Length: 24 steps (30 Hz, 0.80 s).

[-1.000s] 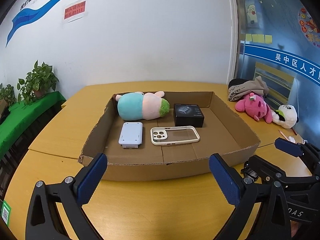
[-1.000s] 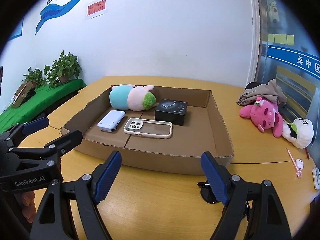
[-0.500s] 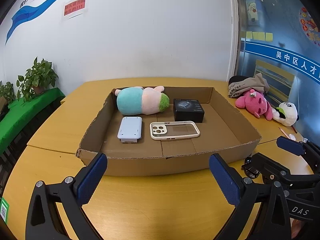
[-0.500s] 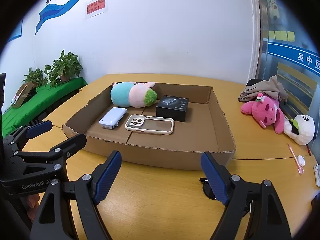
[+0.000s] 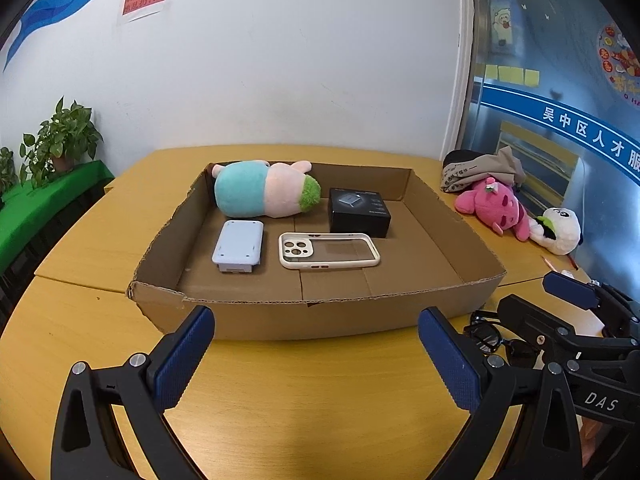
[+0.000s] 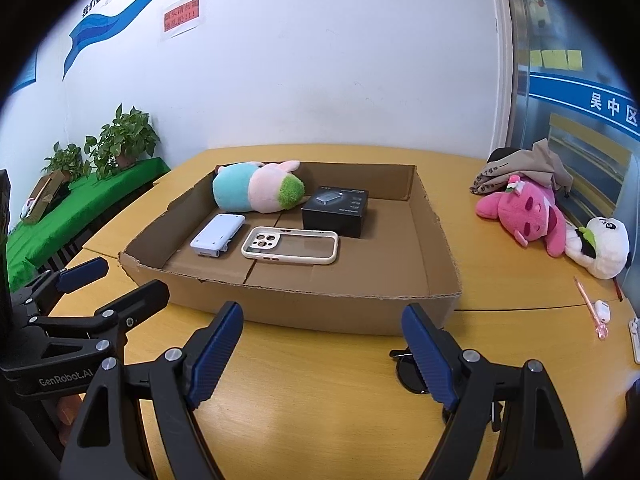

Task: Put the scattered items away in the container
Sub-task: 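Withdraw both grippers and move toward the black sunglasses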

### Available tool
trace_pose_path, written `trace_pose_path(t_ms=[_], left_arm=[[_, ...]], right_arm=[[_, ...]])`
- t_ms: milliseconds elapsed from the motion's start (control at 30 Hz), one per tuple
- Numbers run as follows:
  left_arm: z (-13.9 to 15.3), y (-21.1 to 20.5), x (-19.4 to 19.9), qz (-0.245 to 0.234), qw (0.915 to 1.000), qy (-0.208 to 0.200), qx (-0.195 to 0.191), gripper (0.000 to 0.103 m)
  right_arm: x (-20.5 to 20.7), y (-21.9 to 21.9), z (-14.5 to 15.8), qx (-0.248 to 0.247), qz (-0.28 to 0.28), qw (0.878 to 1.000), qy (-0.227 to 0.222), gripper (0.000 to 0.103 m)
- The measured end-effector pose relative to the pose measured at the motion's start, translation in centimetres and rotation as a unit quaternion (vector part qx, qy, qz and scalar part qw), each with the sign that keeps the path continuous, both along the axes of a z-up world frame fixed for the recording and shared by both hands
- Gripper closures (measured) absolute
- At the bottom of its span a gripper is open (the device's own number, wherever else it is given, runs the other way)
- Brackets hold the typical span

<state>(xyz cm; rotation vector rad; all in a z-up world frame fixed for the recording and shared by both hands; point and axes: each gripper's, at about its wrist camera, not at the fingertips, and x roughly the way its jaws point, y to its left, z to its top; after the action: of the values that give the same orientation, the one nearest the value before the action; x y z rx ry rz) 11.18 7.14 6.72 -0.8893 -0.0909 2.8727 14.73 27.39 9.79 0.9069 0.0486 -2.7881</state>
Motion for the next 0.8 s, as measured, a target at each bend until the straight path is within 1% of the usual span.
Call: trace_pose_path(t_ms=[167,267,367,467,567,633,700,767,800], left_arm=[[0.2,-0.2,-0.2,0.006,1.0000,0.002,-0.005,0.000],[0.1,-0.4,-0.1,0.006,1.0000,-0.001,0.001,0.000],[-0.5,-0.2,-0.2,-0.006,0.9997,-0.014,0.017,0.000],[-1.6,0.6,-0.4,-0.025,0.9987,-0.036,0.027,0.000],[-2.8,1.3,-0.6,-0.038,0.9971,-0.060,0.028,0.000],[-3.8,1.8,-0.8,-0.045,0.9951,-0.081,0.035,0.000],[-4.7,2.3,-1.1,-0.053,0.9928,-0.100,0.041,0.000],[-5.5,3.0,-1.2,-0.058,0.9909,-0.114,0.043,0.000],[-5.9,3.3,-1.3,-0.062,0.9898,-0.120,0.045,0.000]], right_arm=[[-0.1,0.0,-0.1,-0.002,0.002,1.000,-0.001,0.022],[-0.2,0.0,-0.3,-0.003,0.004,1.000,-0.004,0.022],[-0.4,0.4,-0.7,-0.018,0.012,1.000,-0.013,0.022],[-1.1,2.2,-1.5,-0.030,0.008,0.999,-0.032,0.022],[-1.4,5.4,-2.4,-0.014,-0.012,0.999,-0.043,0.022],[-1.8,7.8,-3.5,0.004,-0.026,0.998,-0.061,0.022],[-2.3,10.4,-5.4,0.033,-0.030,0.994,-0.096,0.022],[-2.7,11.8,-7.2,0.053,-0.020,0.990,-0.129,0.022],[-3.0,12.5,-8.1,0.050,-0.011,0.987,-0.149,0.022]])
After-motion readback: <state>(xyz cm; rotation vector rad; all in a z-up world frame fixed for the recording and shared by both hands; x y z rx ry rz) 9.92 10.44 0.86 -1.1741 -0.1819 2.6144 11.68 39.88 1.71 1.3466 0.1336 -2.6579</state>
